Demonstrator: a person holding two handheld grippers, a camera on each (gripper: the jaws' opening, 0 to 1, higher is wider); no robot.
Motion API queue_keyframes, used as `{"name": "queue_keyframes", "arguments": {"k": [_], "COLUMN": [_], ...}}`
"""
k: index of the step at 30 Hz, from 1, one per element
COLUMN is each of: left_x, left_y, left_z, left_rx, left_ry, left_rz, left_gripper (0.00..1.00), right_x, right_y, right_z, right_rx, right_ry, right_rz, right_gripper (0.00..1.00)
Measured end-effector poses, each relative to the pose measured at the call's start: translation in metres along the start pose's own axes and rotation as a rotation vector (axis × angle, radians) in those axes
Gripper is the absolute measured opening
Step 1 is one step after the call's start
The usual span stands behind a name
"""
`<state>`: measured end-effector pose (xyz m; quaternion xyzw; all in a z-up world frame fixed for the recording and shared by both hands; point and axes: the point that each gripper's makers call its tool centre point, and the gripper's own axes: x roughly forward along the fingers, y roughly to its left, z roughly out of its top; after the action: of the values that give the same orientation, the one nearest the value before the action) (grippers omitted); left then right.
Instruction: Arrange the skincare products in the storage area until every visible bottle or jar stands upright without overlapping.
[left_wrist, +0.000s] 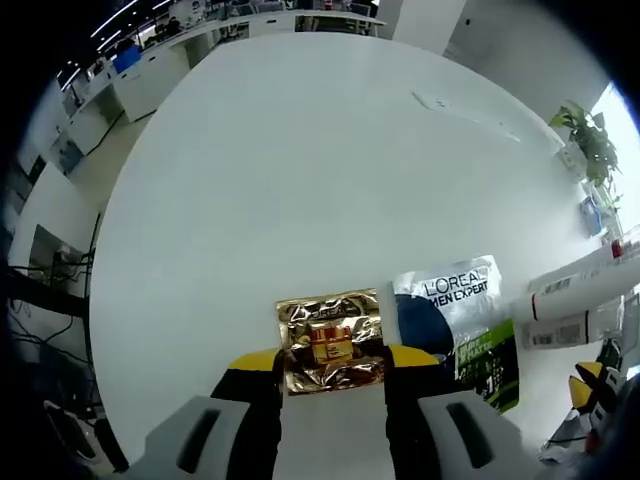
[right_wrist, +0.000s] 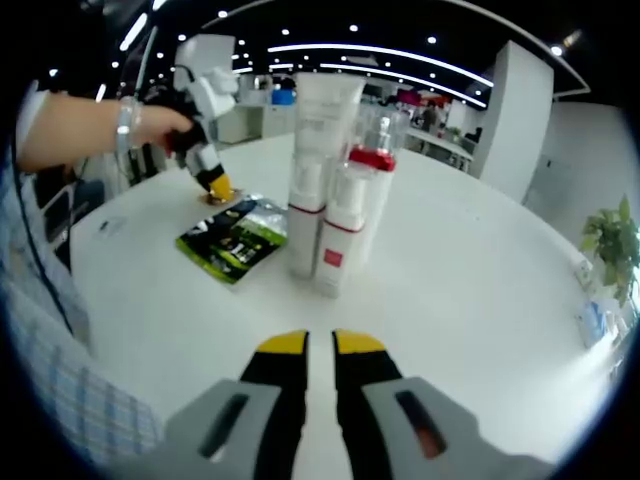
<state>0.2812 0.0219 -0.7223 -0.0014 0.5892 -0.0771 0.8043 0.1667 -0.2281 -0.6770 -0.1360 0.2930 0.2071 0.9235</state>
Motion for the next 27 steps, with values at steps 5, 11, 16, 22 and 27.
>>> {"name": "queue_keyframes", "arguments": {"k": [5,11,16,22,27], "left_x": [0.0004,0.0013,0.0023,0.0017,0.0005], "left_y": [0.0006,-0.0006,0.0004,-0.0019,-0.0037], "left_z": [0.0006,0.0029,0.0044,0.0051,0.0059], "left_rx": [0.015,0.012,0.036,0.008,-0.008], "left_ry": [-0.007,-0.014,-0.019,-0.017,-0.012], "left_rz": [0.018,0.012,0.024,0.005,-0.011], "left_gripper": [0.4,0.41,0.42,0.43,0.45], "right_x": [0.0008,0.0002,-0.0003,-0.0025,-0.0046], "right_y": [0.0009,0.0018,0.0018,0.0017,0.0015], "right_z": [0.0004,-0.0021,-0.0039,-0.0049,-0.0078], "right_rx": [0.001,0.013,0.019,0.02,0.019], "right_ry": [-0.002,0.003,0.007,0.004,0.007], "right_rz": [0.003,0.006,0.006,0.005,0.004], "right_gripper": [0.08,0.08,0.08,0.08,0.08]}}
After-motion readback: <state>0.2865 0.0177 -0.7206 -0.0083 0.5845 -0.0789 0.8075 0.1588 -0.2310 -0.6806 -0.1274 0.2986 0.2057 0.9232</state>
